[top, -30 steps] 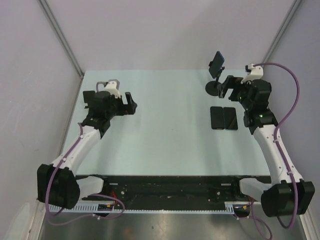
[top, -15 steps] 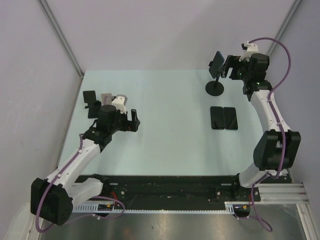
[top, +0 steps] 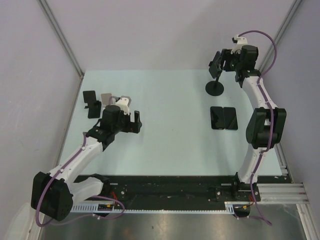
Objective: Remove the phone from the phone stand
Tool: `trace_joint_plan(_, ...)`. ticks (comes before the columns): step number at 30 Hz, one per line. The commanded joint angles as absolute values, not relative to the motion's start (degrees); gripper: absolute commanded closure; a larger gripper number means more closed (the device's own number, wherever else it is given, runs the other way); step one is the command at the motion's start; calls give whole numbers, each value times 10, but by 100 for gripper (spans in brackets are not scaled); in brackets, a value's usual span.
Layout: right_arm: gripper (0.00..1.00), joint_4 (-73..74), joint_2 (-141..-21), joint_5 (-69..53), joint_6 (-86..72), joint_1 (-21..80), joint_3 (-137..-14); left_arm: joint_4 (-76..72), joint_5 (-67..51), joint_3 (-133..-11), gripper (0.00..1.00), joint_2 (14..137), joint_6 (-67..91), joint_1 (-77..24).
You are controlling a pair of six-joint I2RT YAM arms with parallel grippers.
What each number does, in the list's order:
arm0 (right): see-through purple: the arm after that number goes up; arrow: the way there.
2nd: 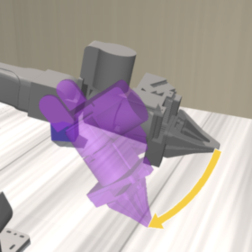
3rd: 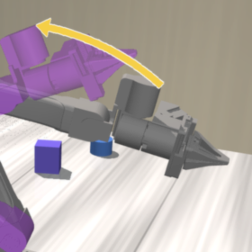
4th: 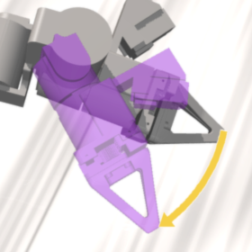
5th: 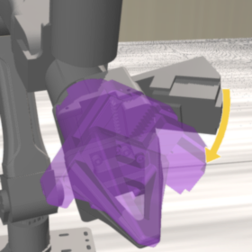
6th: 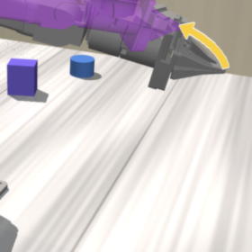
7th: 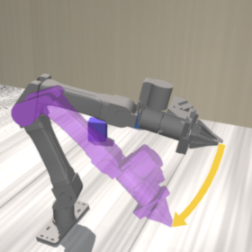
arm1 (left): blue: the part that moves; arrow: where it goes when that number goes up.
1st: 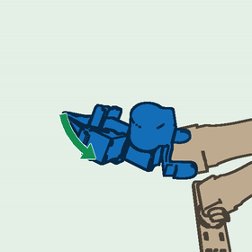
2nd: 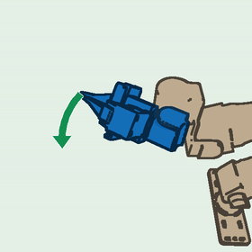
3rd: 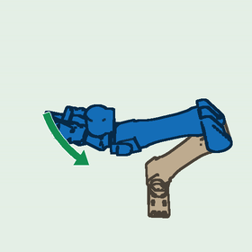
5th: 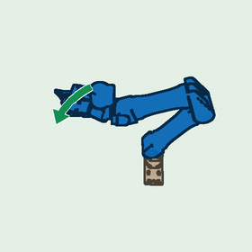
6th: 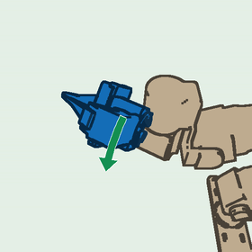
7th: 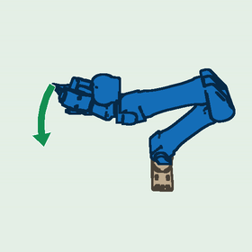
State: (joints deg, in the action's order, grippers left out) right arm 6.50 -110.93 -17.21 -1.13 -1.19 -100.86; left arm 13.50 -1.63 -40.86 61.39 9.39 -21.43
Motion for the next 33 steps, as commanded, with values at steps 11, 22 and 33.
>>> trace_joint_plan(11, 98, 49, -1170, -212, 19, -2, -1101, 126, -19, -427, 0, 622, 89, -220)
trace_joint_plan(22, 100, 78, -1059, -284, 39, 85, -1033, 121, -41, -428, 0, 618, 94, -220)
trace_joint_plan(33, 100, 61, -919, -292, 23, 225, -880, 112, -83, -425, 0, 606, 107, -221)
